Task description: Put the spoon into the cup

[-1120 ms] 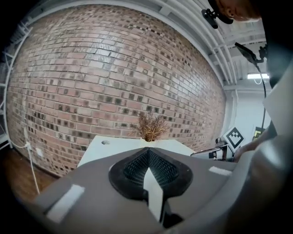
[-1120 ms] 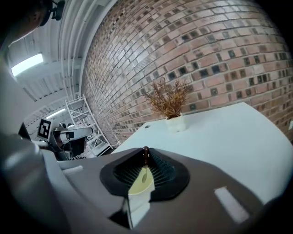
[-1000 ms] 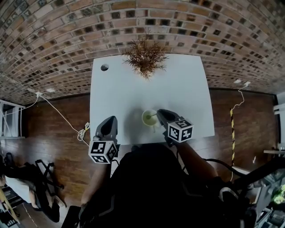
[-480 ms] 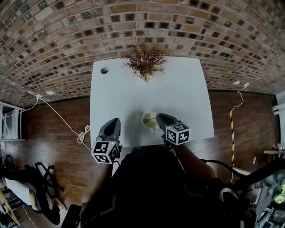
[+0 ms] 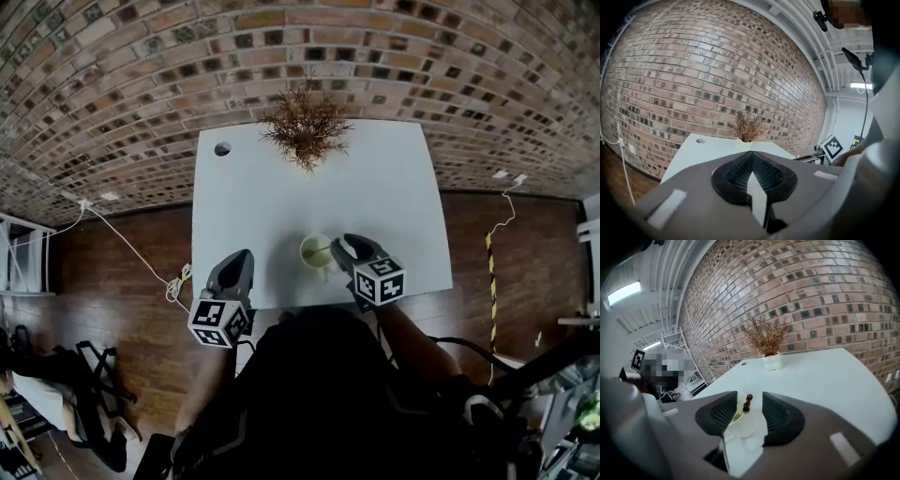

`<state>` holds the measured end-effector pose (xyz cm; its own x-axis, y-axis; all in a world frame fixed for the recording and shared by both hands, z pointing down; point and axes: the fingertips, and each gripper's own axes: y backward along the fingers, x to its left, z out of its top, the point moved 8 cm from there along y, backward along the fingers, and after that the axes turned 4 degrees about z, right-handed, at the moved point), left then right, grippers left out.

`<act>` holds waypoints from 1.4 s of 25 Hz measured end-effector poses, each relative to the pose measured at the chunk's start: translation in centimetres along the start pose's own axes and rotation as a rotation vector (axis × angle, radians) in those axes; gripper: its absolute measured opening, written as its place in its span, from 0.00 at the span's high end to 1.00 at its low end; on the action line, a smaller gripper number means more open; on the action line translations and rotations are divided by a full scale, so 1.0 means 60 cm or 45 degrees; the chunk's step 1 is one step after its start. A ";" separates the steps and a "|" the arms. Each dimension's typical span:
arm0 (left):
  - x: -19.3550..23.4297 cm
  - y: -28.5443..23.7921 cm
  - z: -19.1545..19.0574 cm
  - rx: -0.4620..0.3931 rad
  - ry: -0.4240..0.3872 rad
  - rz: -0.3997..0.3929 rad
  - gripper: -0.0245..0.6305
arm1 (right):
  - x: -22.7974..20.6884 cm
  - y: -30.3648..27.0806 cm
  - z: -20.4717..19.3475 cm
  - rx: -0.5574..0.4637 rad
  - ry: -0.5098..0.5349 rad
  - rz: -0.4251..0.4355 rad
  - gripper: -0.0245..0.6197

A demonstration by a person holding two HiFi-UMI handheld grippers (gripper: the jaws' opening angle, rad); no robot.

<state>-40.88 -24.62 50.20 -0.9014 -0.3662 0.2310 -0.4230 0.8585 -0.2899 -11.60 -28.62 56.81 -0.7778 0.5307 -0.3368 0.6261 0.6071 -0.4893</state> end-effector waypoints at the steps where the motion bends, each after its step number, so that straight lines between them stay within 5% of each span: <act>1: -0.001 0.004 0.003 -0.012 -0.003 -0.007 0.97 | 0.001 0.007 0.003 0.007 0.048 -0.025 0.68; 7: -0.025 0.033 0.011 -0.079 -0.078 -0.179 0.97 | 0.023 0.069 0.040 -0.067 0.234 -0.102 0.69; 18: -0.064 0.071 0.009 -0.115 -0.004 -0.285 0.97 | 0.089 0.218 0.129 -0.303 0.320 -0.222 0.95; 26: -0.171 0.140 0.043 -0.199 -0.095 -0.206 0.97 | 0.088 0.316 0.101 -0.414 0.296 -0.064 0.95; 35: -0.405 0.216 -0.001 -0.095 -0.068 -0.170 0.97 | 0.018 0.490 0.050 -0.458 0.303 0.066 0.95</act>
<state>-24.47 -4.57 40.88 -0.8422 -0.4957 0.2122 -0.5331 0.8245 -0.1897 5.80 -11.99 39.66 -0.7367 0.6620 -0.1380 0.6762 0.7211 -0.1508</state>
